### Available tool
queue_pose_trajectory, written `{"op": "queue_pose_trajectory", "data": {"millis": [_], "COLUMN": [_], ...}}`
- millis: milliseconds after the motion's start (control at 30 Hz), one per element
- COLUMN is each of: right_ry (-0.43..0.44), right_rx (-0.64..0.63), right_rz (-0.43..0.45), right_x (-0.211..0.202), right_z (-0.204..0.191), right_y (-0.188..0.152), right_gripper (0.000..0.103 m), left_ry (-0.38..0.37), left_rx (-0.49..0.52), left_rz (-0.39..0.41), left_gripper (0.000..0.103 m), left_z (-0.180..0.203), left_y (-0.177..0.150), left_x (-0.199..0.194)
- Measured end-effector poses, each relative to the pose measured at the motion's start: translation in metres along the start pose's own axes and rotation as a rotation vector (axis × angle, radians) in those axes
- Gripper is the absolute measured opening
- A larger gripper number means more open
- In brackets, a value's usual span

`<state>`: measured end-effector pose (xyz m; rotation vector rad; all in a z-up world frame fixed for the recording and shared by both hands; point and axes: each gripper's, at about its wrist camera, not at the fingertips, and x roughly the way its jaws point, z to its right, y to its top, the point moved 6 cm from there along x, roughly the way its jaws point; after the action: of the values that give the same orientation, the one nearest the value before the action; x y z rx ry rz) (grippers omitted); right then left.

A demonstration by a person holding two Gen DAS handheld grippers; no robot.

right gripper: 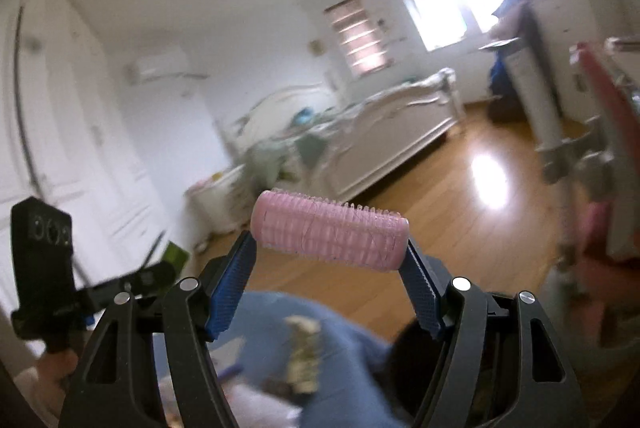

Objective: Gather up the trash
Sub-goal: 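Carry the gum and pink roller to the bin and release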

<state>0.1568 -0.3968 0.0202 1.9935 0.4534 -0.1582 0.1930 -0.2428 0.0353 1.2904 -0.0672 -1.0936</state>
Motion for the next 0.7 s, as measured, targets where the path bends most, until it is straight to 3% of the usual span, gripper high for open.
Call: {"op": "queue_pose_trajectory", "data": {"millis": [233, 400, 700], "right_ry": [-0.076, -0.091, -0.102], "right_rx": [0.110, 0.220, 0.302], "right_rz": [-0.095, -0.183, -0.273], "right_x": [0.029, 0.059, 0.089], "right_z": [0.081, 0.128, 0.160], "right_y": [-0.030, -0.065, -0.110], "right_gripper": [0.071, 0.071, 0.071], "left_ry": [-0.043, -0.043, -0.049], "left_rx": [-0.078, -0.104, -0.124], "left_rz": [-0.179, -0.247, -0.308], "left_gripper": [0.030, 0.031, 0.031], "left_z": [-0.001, -0.013, -0.017], "left_y": [-0.035, -0.055, -0.069], "left_x": [0.115, 0.145, 0.179]}}
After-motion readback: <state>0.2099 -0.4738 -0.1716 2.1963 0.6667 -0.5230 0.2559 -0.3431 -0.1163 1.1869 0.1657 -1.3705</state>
